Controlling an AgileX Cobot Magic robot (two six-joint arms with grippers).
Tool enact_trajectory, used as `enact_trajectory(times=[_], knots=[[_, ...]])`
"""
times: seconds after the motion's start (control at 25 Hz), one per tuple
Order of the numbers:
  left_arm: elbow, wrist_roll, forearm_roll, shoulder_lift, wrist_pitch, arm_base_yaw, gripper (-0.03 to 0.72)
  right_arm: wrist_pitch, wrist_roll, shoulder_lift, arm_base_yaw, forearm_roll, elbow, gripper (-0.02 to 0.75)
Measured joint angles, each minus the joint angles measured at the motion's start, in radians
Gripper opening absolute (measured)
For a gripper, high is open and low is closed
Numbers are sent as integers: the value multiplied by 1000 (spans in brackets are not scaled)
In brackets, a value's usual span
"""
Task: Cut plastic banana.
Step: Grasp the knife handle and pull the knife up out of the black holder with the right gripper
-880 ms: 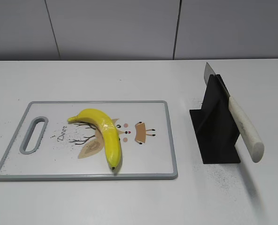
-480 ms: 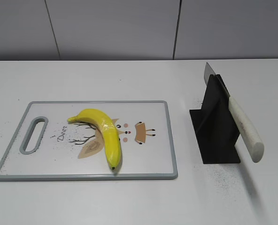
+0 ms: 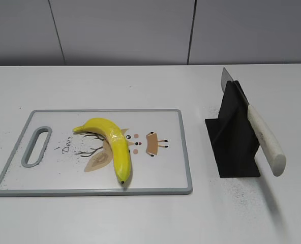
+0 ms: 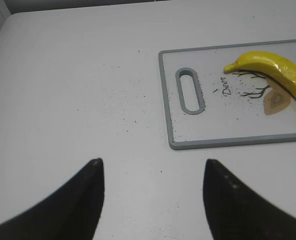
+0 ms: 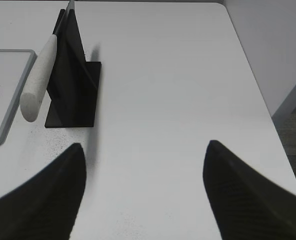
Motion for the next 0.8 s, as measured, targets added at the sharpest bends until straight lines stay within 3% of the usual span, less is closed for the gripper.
enact_trajectory(times=[0.8], knots=[[0,0,0,0,0,0,585,-2,0,37,0,-29,-22,554]])
